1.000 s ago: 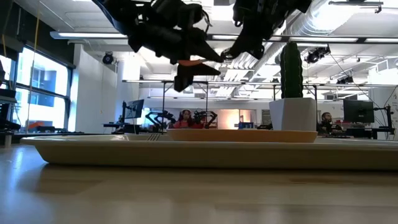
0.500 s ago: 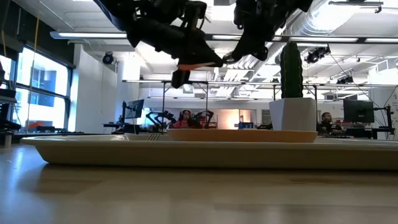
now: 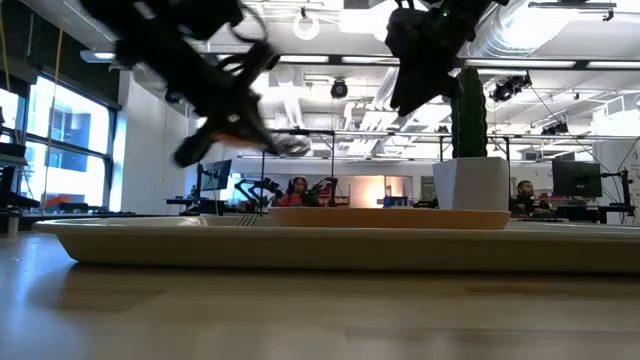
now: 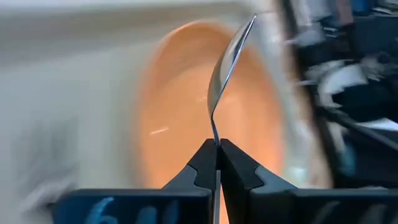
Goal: Pick and place plate/cup/fork/spoon on tray
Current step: Put the orange spoon on the light brown serving tray to the left of the orange plate
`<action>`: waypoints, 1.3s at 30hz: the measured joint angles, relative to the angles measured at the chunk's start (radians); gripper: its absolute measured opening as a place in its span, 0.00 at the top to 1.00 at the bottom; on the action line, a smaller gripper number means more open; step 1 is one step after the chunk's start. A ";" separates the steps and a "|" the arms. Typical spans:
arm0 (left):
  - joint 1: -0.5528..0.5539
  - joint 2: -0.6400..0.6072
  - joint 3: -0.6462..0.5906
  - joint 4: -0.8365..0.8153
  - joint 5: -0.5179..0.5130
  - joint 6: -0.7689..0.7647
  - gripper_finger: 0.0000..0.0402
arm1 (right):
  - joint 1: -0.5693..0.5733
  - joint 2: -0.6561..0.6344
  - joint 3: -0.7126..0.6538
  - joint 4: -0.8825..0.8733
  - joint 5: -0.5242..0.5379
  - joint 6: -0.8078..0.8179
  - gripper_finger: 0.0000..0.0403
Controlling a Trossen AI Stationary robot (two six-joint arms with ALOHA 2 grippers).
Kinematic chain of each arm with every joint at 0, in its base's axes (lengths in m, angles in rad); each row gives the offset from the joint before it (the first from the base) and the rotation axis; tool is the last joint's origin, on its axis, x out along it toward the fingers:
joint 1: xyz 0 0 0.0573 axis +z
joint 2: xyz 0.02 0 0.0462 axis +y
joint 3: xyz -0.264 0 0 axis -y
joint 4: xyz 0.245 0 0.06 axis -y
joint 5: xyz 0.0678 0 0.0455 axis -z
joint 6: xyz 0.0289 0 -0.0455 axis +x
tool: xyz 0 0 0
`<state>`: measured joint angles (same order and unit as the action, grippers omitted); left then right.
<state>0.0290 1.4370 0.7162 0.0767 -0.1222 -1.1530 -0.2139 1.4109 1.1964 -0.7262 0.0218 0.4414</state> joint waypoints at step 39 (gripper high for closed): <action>-0.207 0.222 -0.125 0.160 -0.169 -0.414 0.94 | 0.073 0.003 0.000 -0.018 0.018 0.056 0.71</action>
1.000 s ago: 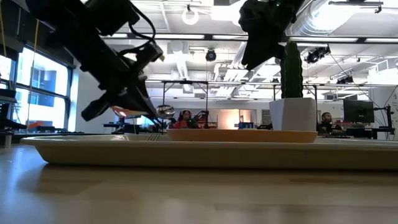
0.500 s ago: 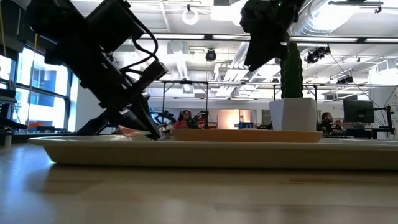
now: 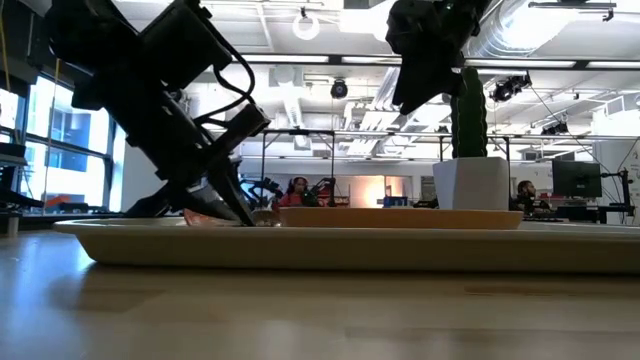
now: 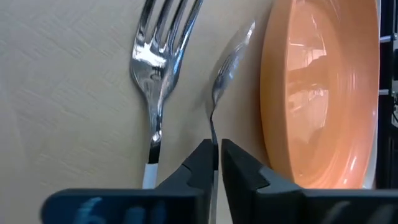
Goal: Pick and place plate/cup/fork/spoon on tray
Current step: Put the orange spoon on the light brown serving tray to the left of the orange plate, then put the orange cup on the light brown serving tray to the top right of orange plate
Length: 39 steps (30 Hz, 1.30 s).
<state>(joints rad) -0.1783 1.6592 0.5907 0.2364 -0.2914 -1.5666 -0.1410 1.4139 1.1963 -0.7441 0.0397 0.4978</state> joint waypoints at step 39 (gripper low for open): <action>-0.104 -0.499 0.226 -0.870 0.435 0.541 0.78 | 0.169 0.058 0.000 0.194 0.081 0.159 0.71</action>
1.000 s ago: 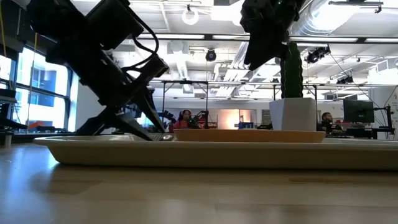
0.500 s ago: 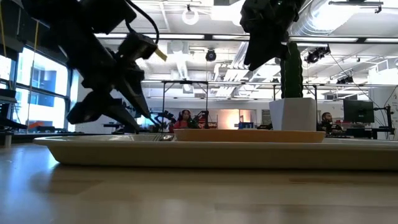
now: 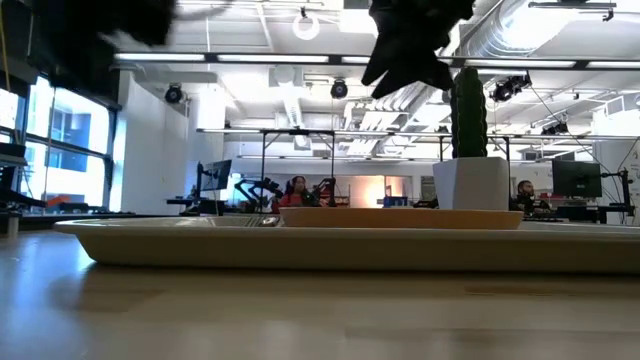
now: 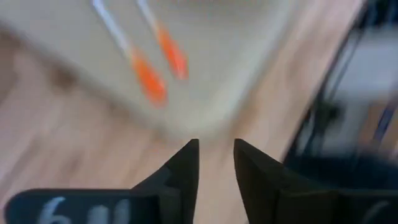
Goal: Pick and place plate/cup/fork/spoon on tray
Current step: Put the orange cup on the light brown serving tray to the top right of orange plate
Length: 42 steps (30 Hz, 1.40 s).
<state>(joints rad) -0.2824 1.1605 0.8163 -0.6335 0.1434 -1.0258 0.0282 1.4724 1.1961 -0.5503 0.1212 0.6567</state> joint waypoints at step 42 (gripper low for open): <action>-0.670 -0.046 -0.053 -0.389 -0.104 -0.106 0.97 | 0.366 0.221 0.353 -0.185 0.445 0.378 0.71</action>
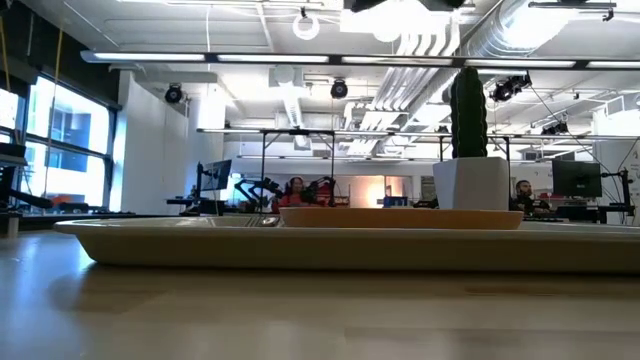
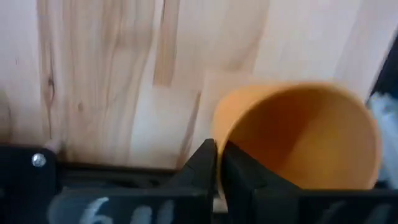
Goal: Pick and place plate/cup/fork/spoon on tray
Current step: Put the orange cup on the light brown serving tray to the top right of orange plate
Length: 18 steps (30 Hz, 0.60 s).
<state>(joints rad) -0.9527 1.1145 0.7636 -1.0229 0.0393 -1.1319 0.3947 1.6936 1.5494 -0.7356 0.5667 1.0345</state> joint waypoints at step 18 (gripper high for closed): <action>0.695 0.218 0.380 0.106 -0.298 0.292 0.99 | 0.032 -0.052 0.181 -0.828 -0.081 0.320 0.71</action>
<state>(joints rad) -0.2574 1.3327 1.1439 -0.9173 -0.2585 -0.8395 0.4263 1.6414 1.7305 -1.5641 0.4859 1.3544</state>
